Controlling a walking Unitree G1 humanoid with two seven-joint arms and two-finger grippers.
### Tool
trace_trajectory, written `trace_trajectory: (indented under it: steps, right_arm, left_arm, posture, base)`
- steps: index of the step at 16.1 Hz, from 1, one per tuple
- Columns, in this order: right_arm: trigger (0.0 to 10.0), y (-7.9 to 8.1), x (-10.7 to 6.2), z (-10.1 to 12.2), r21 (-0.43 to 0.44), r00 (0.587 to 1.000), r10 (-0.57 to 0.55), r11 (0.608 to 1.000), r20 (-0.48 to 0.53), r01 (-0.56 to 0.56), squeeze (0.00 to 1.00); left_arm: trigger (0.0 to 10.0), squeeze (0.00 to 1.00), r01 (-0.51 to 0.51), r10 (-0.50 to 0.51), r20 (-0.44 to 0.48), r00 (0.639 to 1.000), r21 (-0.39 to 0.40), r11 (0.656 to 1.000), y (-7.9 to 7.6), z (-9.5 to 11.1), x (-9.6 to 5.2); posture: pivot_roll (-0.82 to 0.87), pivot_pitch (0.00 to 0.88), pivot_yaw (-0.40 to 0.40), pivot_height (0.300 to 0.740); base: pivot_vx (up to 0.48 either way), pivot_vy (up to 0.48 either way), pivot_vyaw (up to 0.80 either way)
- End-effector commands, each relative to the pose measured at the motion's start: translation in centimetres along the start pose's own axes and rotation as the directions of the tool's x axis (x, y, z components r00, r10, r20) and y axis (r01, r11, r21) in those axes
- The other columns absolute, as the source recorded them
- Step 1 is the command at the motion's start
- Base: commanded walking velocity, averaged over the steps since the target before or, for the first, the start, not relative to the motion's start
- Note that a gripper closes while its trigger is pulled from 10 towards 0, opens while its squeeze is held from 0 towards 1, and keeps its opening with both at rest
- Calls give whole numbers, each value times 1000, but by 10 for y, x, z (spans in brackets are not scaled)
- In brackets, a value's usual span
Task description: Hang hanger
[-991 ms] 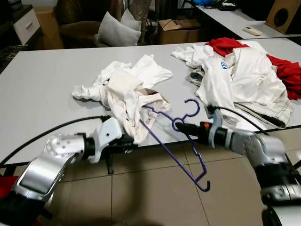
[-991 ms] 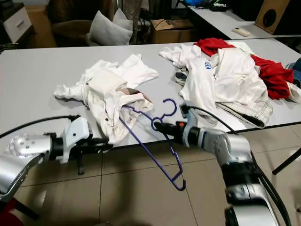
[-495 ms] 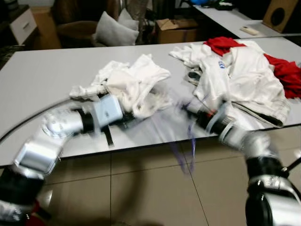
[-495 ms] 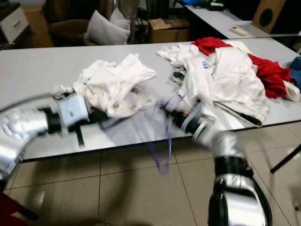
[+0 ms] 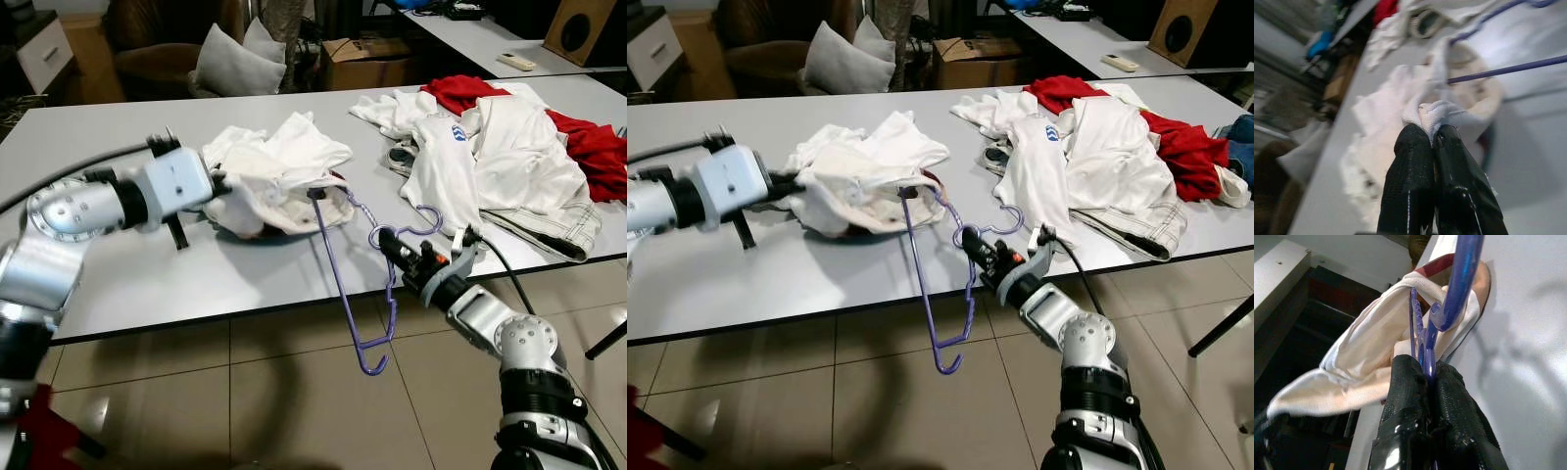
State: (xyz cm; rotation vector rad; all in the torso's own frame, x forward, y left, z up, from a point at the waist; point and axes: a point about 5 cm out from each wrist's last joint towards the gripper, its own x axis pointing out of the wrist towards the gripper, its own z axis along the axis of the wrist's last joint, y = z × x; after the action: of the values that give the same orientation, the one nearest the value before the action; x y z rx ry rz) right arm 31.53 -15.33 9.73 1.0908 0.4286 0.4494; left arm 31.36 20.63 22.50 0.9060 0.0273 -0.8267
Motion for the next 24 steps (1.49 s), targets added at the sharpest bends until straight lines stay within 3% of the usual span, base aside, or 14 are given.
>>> trace_trajectory:
  steps: [1, 2, 3, 6, 7, 8, 9, 12, 13, 15, 17, 19, 22, 24]
  right_arm:
    - [10000, 4, 3, 0, 27, 1000, 0, 1000, 2, 0, 0]
    - [10000, 6, 4, 0, 49, 1000, 4, 999, 17, -5, 0]
    - [10000, 12, 10, -4, 74, 1000, -6, 997, 17, 4, 0]
    - [10000, 17, 22, -11, 50, 1000, -19, 999, -19, 20, 0]
    - [10000, 29, 30, 0, 107, 996, 35, 993, 87, -44, 0]
    - [10000, 29, 30, 0, 107, 996, 35, 993, 87, -44, 0]
    - [10000, 38, 36, 5, 162, 987, 64, 983, 149, -88, 0]
    - [10000, 44, 49, 5, 246, 972, 50, 963, 230, -108, 0]
    - [10000, 43, 52, 7, 270, 964, 29, 957, 263, -102, 0]
    - [10000, 43, 61, 0, 249, 965, -4, 966, 262, -64, 0]
    - [10000, 46, 67, -6, 225, 969, -1, 973, 246, -56, 0]
    - [10000, 48, 71, -7, 193, 968, 2, 980, 252, -52, 0]
    - [10000, 46, 73, -2, 216, 962, -23, 976, 274, -38, 0]
    - [10000, 46, 75, -1, 198, 962, -34, 980, 272, -21, 0]
  left_arm:
    - [0, 0, 84, -84, 13, 996, -15, 996, -18, 1, 8]
    - [0, 0, 115, -114, 29, 993, -32, 993, -27, 1, 11]
    - [0, 0, 192, -186, 92, 978, -58, 980, -53, 6, 22]
    - [0, 0, 303, -283, 195, 939, -82, 949, -78, 25, 30]
    - [0, 0, 380, -363, 164, 917, -86, 921, -93, 21, 31]
    - [0, 0, 380, -363, 164, 917, -86, 921, -93, 21, 31]
    - [0, 0, 399, -392, 100, 915, -69, 914, -103, 12, 34]
    - [0, 0, 432, -427, 74, 901, -69, 899, -114, 10, 37]
    - [0, 0, 429, -421, 103, 901, -79, 900, -114, 14, 37]
    - [0, 0, 411, -363, 251, 897, -175, 895, -108, 34, 39]
    - [0, 0, 391, -318, 306, 898, -219, 894, -103, 43, 41]
    - [0, 0, 371, -282, 320, 904, -263, 891, -94, 42, 37]
    - [0, 0, 433, -301, 400, 866, -296, 851, -92, 51, 30]
    - [0, 0, 404, -271, 390, 880, -312, 860, -86, 51, 30]
  posture:
    - [-27, 0, 30, 740]
    - [-26, 0, 30, 740]
    - [-18, 0, 26, 740]
    - [-7, 0, 20, 740]
    - [-4, 0, 22, 740]
    - [-4, 0, 22, 740]
    - [-3, 0, 27, 740]
    - [7, 0, 39, 740]
    - [10, 0, 42, 740]
    - [26, 0, 54, 740]
    - [31, 0, 56, 740]
    - [32, 0, 56, 740]
    - [36, 0, 55, 740]
    - [39, 0, 52, 740]
  base:
    - [0, 0, 0]
    - [0, 0, 0]
    - [0, 0, 0]
    - [0, 0, 0]
    - [0, 0, 0]
    - [0, 0, 0]
    - [0, 0, 0]
    - [0, 0, 0]
    - [0, 0, 0]
    - [0, 0, 0]
    - [0, 0, 0]
    - [0, 0, 0]
    - [0, 0, 0]
    - [0, 0, 0]
